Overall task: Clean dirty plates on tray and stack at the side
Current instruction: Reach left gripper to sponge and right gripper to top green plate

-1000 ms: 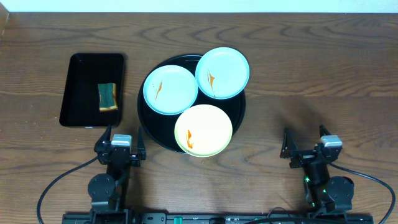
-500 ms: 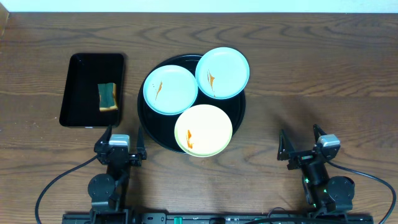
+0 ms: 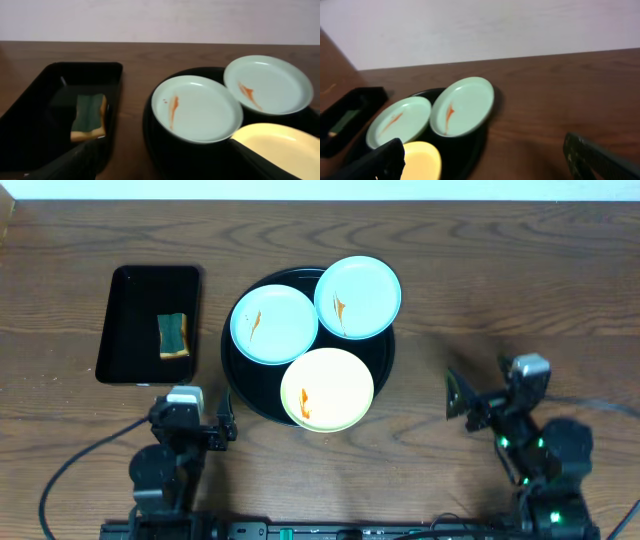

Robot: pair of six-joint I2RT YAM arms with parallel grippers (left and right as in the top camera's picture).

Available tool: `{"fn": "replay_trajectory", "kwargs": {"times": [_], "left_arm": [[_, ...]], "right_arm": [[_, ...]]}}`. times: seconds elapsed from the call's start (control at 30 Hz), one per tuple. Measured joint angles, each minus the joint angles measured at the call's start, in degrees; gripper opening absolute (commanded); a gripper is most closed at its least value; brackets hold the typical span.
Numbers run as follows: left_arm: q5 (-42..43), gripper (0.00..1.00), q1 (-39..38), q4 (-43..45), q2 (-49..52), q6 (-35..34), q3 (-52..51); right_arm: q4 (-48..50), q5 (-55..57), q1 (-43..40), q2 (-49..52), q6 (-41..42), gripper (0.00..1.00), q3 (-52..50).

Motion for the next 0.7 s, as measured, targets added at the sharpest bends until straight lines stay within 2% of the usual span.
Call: {"fn": "replay_trajectory", "kwargs": {"times": [0.17, 0.4, 0.57, 0.7], "left_arm": [[1.4, 0.80, 0.0, -4.3, 8.0, -1.8, 8.0], [1.6, 0.80, 0.0, -17.5, 20.1, -3.3, 22.9], [2.8, 0.80, 0.0, -27.8, 28.2, -4.9, 33.3], [8.2, 0.80, 0.0, -30.0, 32.6, -5.7, 36.2]], "right_arm": [[-4.0, -4.6, 0.0, 12.8, 0.0, 0.99, 10.4], [-13.8, -10.1, 0.0, 27.6, -0.1, 0.99, 23.6], [-20.0, -12.0, 0.1, 34.5, -1.3, 0.99, 30.1], [-19.5, -13.3, 0.1, 37.7, -1.7, 0.99, 32.0]]}}
